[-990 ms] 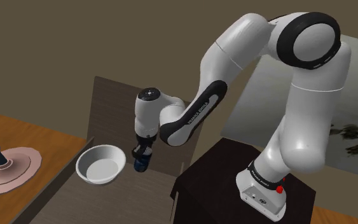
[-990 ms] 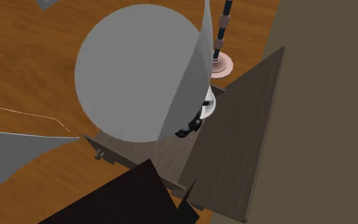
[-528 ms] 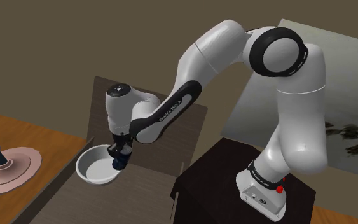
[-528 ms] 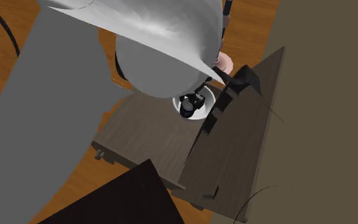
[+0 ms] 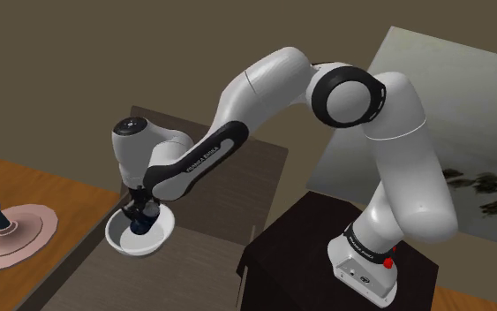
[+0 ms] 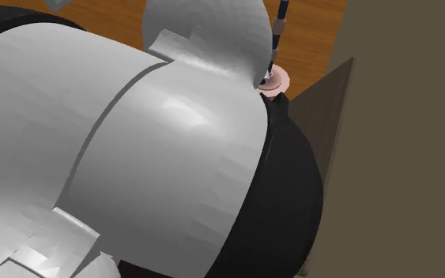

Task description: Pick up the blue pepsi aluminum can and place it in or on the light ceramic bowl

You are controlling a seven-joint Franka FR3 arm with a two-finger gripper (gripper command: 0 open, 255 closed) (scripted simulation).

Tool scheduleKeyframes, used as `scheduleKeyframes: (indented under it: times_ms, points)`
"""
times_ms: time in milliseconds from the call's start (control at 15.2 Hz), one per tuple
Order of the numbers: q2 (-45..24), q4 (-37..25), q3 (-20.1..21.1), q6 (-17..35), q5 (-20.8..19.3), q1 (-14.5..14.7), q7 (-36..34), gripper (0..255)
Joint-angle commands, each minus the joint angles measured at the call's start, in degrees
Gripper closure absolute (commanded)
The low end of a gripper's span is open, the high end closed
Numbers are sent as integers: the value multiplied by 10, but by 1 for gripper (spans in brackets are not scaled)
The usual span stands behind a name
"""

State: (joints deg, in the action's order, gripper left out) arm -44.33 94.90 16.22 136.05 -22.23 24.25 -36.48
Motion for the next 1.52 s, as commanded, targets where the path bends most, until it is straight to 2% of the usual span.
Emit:
scheduleKeyframes:
  times_ms: [0,594,1122,1188,1452]
  points:
    - [-13,-5,-4,8,-4,3,-2,255]
    - [-70,-28,-19,43,-18,14,-12,255]
    - [-70,-28,-19,43,-18,14,-12,255]
    - [-70,-28,-19,43,-18,14,-12,0]
    - [-70,-28,-19,43,-18,14,-12,0]
